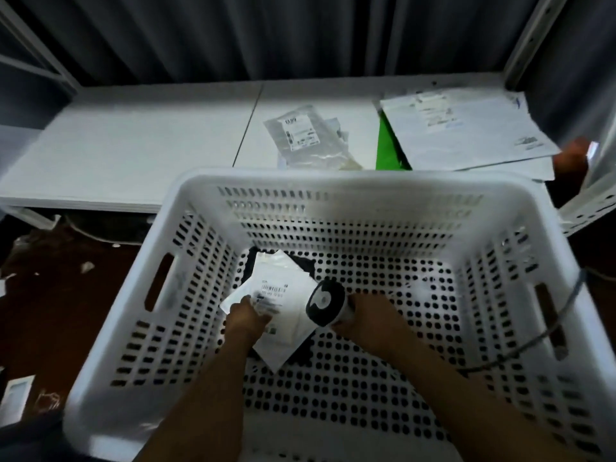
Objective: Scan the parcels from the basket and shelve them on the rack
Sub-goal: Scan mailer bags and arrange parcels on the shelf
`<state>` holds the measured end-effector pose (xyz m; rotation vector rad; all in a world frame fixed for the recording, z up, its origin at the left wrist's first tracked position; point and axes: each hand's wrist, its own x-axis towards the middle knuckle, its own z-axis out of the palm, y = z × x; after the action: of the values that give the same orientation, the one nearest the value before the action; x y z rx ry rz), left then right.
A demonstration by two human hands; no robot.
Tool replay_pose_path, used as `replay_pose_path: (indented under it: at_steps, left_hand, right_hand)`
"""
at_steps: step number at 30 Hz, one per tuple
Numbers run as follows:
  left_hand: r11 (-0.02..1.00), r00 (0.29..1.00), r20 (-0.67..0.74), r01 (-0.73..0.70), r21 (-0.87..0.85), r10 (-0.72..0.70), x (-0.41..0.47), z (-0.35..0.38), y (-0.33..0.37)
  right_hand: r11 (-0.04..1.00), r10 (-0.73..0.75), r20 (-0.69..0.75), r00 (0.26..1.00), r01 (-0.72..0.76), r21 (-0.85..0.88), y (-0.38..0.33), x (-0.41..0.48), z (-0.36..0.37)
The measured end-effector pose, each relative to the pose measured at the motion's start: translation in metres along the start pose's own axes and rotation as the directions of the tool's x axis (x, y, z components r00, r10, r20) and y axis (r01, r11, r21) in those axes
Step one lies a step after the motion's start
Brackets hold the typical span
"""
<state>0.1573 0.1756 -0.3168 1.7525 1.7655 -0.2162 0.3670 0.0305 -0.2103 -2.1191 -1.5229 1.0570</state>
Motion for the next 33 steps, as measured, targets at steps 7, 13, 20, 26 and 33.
replay_pose_path:
  at_steps: [7, 13, 20, 26, 33]
  left_hand:
    - [0.991, 0.992, -0.016, 0.128, 0.041, -0.127, 0.017, 0.027, -0.016]
    - [0.974, 0.979, -0.020, 0.206, 0.094, -0.205, 0.014, 0.030, -0.008]
    - [0.997, 0.991, 0.130, 0.024, -0.071, -0.015, -0.020, 0.000, 0.014]
    - [0.908, 0.998, 0.061, 0.012, -0.419, 0.015, -0.071, -0.043, 0.038]
    - [0.589, 0.993, -0.094, -0.116, -0.799, 0.068, -0.132, -0.091, 0.067]
  right_hand:
    - [0.988, 0.127, -0.049, 0.991, -0.123, 0.090, 0.024, 0.035, 0.011]
    - [0.984, 0.159, -0.052, 0.986, -0.154, 0.089, 0.026, 0.040, -0.002]
    - [0.979, 0.159, -0.068, 0.985, -0.149, 0.141, -0.009, 0.019, -0.046]
    - [0.973, 0.140, -0.127, 0.982, -0.112, 0.201, -0.043, -0.024, -0.100]
    - [0.983, 0.056, -0.267, 0.962, -0.006, 0.184, -0.087, -0.092, -0.163]
